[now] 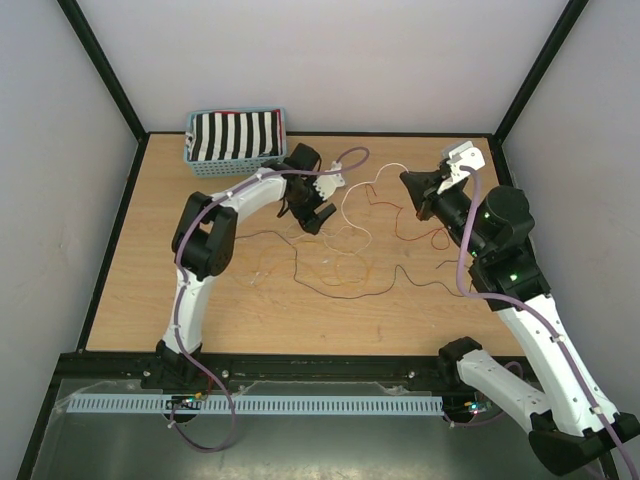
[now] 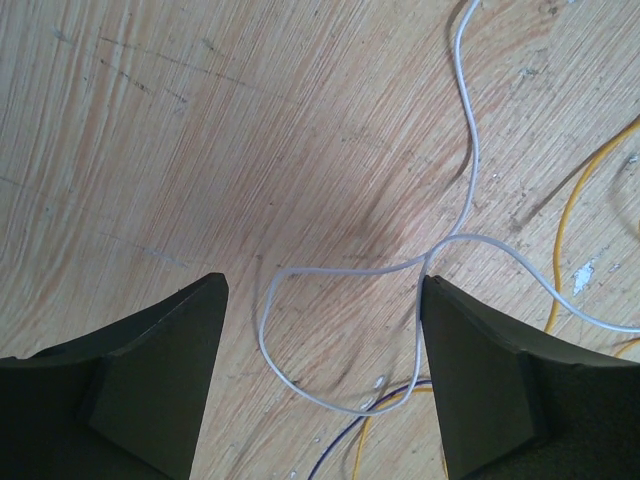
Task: Zip-tie the wires
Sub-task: Place the cable at the center of the board.
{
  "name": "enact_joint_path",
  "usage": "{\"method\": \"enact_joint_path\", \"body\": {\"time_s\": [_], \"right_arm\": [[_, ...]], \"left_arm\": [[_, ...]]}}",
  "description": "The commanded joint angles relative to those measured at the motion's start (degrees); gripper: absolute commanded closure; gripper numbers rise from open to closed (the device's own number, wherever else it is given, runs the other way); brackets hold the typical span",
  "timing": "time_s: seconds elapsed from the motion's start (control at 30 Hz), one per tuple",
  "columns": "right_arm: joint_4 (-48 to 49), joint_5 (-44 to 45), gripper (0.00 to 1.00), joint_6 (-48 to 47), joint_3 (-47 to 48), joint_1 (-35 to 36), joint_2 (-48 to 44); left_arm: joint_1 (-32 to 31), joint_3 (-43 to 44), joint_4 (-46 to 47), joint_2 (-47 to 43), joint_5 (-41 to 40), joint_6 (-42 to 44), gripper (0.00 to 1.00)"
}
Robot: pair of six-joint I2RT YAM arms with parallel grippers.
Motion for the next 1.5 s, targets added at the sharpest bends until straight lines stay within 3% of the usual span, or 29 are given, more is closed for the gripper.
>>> {"method": "enact_joint_path", "body": {"time_s": [0.0, 0.3, 0.4, 0.63, 0.7, 0.9, 1.1, 1.27, 1.33, 1.47], "right_arm": [[2.4, -0.47, 1.0, -0.42, -0.56, 0.35, -0.01], [2.34, -0.04, 1.0, -0.51, -0.69, 0.37, 0.22], [2.35, -0.03, 1.0, -0.55, -0.74, 0.33, 0.1], [2.4, 1.14, 1.0, -0.77, -0.67, 0.31, 0.04], [2.46, 1.98, 1.0, -0.68, -0.19, 0.37, 0.35], [2.36, 7.13, 1.0, -0.24, 1.59, 0.38, 2.89], [0.59, 20.2, 1.0, -2.14, 5.0, 0.33, 4.1], [-1.82, 30.54, 1.0, -4.38, 7.91, 0.37, 2.54], [-2.05, 28.0, 1.0, -4.67, 8.02, 0.37, 1.29], [-2.35, 14.79, 1.0, -3.22, 6.35, 0.33, -0.33]], "left_arm": [[-0.48, 2.39, -0.62, 2.09, 1.71, 2.23, 0.21], [-0.57, 1.83, -0.66, 2.83, 9.92, 4.21, 0.38], [-0.57, 1.64, -0.87, 3.29, 10.77, 4.67, 0.5], [0.08, 2.26, -0.95, 3.62, 7.96, 2.65, 0.93], [1.05, 3.42, -0.92, 3.03, 6.2, 0.45, 1.0], [6.54, 5.61, -0.75, -3.26, 4.17, -8.6, 1.0], [10.79, 6.93, -0.66, -11.18, -3.84, -15.68, 1.0], [12.46, 2.59, -0.73, -18.3, -7.75, -17.49, 1.0], [12.53, -0.78, -0.78, -21.7, -9.48, -19.39, 1.0], [12.52, -8.66, -0.76, -28.39, -14.73, -26.13, 1.0]]}}
